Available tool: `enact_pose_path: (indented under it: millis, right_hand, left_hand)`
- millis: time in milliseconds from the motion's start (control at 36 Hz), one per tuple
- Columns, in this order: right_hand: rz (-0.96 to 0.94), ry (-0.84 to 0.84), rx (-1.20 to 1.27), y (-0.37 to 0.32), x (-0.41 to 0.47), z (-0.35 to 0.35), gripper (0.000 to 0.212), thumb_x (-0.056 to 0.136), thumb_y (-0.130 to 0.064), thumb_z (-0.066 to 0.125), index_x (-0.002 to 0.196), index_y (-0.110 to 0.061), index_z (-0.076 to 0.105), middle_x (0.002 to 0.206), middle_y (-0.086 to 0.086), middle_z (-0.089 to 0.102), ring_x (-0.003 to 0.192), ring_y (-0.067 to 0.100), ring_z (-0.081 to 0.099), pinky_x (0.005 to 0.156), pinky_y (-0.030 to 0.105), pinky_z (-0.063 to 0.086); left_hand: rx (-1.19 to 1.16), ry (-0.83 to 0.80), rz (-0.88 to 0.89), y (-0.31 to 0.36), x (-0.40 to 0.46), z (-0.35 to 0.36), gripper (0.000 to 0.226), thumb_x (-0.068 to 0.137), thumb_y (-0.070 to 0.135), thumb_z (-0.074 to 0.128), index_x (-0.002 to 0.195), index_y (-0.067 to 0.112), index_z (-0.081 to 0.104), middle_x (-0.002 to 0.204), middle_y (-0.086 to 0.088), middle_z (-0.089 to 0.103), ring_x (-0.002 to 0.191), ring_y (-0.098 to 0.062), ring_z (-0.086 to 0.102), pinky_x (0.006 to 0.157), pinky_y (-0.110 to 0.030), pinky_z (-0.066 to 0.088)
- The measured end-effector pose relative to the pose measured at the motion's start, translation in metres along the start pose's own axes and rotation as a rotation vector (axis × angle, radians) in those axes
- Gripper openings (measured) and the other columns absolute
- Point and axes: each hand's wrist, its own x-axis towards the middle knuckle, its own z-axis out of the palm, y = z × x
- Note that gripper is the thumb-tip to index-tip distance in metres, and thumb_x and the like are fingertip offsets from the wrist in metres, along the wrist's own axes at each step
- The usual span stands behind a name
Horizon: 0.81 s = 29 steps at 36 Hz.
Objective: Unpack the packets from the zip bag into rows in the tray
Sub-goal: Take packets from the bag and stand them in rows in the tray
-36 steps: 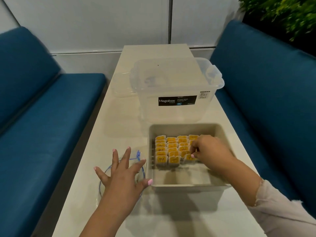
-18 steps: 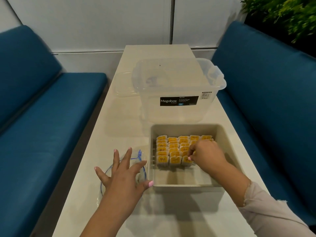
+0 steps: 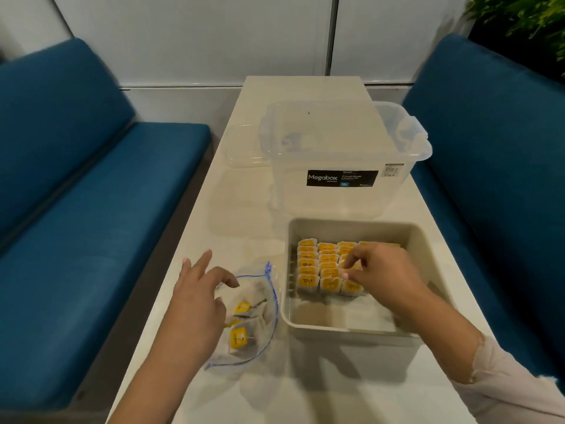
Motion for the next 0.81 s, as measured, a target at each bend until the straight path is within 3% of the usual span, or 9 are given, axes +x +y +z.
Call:
enact_pose_path:
  millis: [83, 167, 250, 389, 500, 611, 806]
  right_hand:
    - [-0.078, -0.009, 0.071, -0.02, -0.003, -0.003, 0.009, 0.082, -0.04, 0.069, 0.089, -0.034, 0.068, 0.07, -0.012, 0.054, 0.068, 0.006, 0.051, 0.059, 0.023, 0.039]
    - [-0.195, -0.027, 0.105, -0.046, -0.006, 0.0, 0.009, 0.084, -0.038, 0.067, 0.091, -0.032, 0.069, 0.066, -0.012, 0.054, 0.064, 0.004, 0.048, 0.054, 0.018, 0.032]
    - [-0.319, -0.068, 0.106, -0.075, -0.009, 0.009, 0.014, 0.085, -0.038, 0.065, 0.096, -0.032, 0.071, 0.077, -0.011, 0.061, 0.075, 0.007, 0.055, 0.059, 0.021, 0.034]
    - [-0.556, -0.192, -0.06, -0.119, -0.011, 0.039, 0.021, 0.09, -0.029, 0.059, 0.109, -0.03, 0.068, 0.105, -0.003, 0.069, 0.101, 0.019, 0.06, 0.08, 0.027, 0.039]
    - [-0.761, -0.255, -0.386, -0.144, -0.014, 0.068, 0.022, 0.087, -0.01, 0.054, 0.103, -0.015, 0.067, 0.1, 0.007, 0.068, 0.096, 0.029, 0.06, 0.073, 0.031, 0.032]
    - [-0.787, -0.288, -0.5, -0.156, -0.018, 0.085, 0.021, 0.091, -0.01, 0.047, 0.105, -0.01, 0.062, 0.107, 0.011, 0.061, 0.101, 0.03, 0.054, 0.073, 0.035, 0.028]
    - [-0.754, -0.294, -0.433, -0.154, -0.019, 0.096, 0.021, 0.092, -0.015, 0.048, 0.109, -0.008, 0.059, 0.109, 0.014, 0.061, 0.102, 0.033, 0.053, 0.075, 0.036, 0.027]
  left_hand:
    - [0.062, -0.054, -0.045, -0.008, -0.002, -0.009, 0.04, 0.085, 0.002, 0.053, 0.093, 0.041, 0.054, 0.154, 0.006, 0.021, 0.14, -0.016, 0.025, 0.101, -0.025, 0.031]
    - [0.111, -0.114, -0.088, -0.016, -0.005, -0.012, 0.04, 0.085, 0.01, 0.058, 0.111, 0.04, 0.058, 0.152, 0.009, 0.027, 0.117, -0.01, 0.05, 0.084, -0.019, 0.038]
    - [0.131, -0.138, -0.098, -0.023, -0.008, -0.01, 0.051, 0.084, 0.009, 0.057, 0.128, 0.035, 0.051, 0.147, 0.014, 0.035, 0.122, -0.009, 0.048, 0.092, -0.018, 0.039]
    - [0.115, -0.141, -0.081, -0.026, -0.011, -0.005, 0.062, 0.081, -0.002, 0.053, 0.135, 0.028, 0.046, 0.144, 0.014, 0.04, 0.128, -0.005, 0.042, 0.102, -0.012, 0.027]
    - [0.095, -0.121, -0.075, -0.027, -0.013, -0.003, 0.064, 0.081, -0.006, 0.05, 0.136, 0.027, 0.045, 0.145, 0.014, 0.038, 0.13, -0.003, 0.039, 0.098, -0.004, 0.021]
    - [0.098, -0.114, -0.056, -0.029, -0.012, 0.0, 0.063, 0.083, -0.004, 0.049, 0.137, 0.029, 0.043, 0.146, 0.015, 0.036, 0.132, -0.001, 0.036, 0.098, -0.003, 0.017]
    - [0.11, -0.105, -0.047, -0.035, -0.01, 0.003, 0.063, 0.083, -0.002, 0.051, 0.137, 0.029, 0.043, 0.146, 0.015, 0.037, 0.131, 0.0, 0.037, 0.092, 0.002, 0.014]
